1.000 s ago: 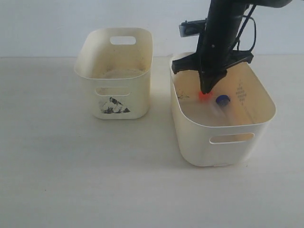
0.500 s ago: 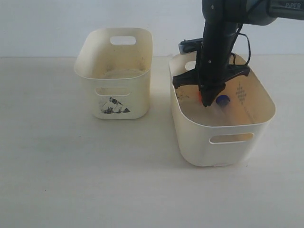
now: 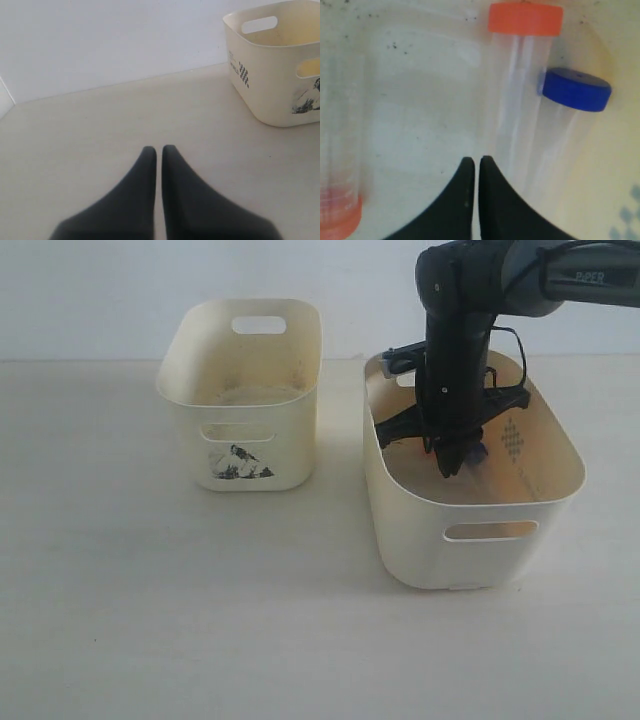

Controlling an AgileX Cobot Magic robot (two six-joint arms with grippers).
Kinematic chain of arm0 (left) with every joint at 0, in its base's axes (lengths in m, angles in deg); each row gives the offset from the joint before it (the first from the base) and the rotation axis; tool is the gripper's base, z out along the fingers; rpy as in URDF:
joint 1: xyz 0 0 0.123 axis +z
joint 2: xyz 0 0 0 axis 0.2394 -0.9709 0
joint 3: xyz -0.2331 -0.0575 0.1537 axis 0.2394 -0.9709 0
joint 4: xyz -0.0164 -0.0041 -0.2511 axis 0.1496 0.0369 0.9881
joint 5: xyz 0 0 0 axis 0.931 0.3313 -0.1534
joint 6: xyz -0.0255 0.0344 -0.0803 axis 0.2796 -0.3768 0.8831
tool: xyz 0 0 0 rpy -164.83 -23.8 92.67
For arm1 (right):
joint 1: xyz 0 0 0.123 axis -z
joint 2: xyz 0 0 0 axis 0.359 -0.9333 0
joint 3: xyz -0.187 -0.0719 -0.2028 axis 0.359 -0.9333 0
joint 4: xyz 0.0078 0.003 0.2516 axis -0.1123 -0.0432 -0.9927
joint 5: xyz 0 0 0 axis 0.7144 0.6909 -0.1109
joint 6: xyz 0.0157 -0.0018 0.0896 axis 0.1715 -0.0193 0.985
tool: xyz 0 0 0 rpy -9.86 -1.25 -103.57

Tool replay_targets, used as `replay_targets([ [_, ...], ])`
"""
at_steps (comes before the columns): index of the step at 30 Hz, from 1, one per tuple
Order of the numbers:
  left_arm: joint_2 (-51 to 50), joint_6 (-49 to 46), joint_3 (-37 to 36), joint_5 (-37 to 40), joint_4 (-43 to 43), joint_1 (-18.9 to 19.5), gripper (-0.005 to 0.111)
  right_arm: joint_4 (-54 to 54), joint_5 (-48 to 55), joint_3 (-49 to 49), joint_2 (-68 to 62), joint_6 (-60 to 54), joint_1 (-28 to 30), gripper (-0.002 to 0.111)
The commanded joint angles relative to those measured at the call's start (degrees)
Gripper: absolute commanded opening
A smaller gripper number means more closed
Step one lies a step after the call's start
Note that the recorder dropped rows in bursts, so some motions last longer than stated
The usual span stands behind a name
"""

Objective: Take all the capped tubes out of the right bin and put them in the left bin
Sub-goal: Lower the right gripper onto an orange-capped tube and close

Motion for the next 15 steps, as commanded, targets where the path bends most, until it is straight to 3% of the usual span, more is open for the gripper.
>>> replay_targets([
  [1, 0.0, 0.8, 0.2, -0.6, 0.2, -0.1, 0.004, 0.9, 0.1, 0.1, 0.2, -0.2, 0.2, 0.003],
  [4, 0.0, 0.8, 0.2, -0.6, 0.2, -0.1, 0.004, 0.9, 0.1, 0.1, 0.2, -1.0, 0.2, 0.003],
  [6, 0.0, 0.8, 0.2, -0.6, 0.2, -0.1, 0.004, 0.9, 0.1, 0.1, 0.2, -1.3, 0.1, 0.009],
  [12, 0.0, 0.8, 0.2, -0.6, 0.2, -0.1, 0.004, 0.9, 0.1, 0.1, 0.2, -1.5, 0.1, 0.061],
  [15, 0.0, 0.8, 0.2, -0.6, 0.2, -0.1, 0.004, 1.2, 0.1, 0.1, 0.2, -1.1, 0.1, 0.067],
])
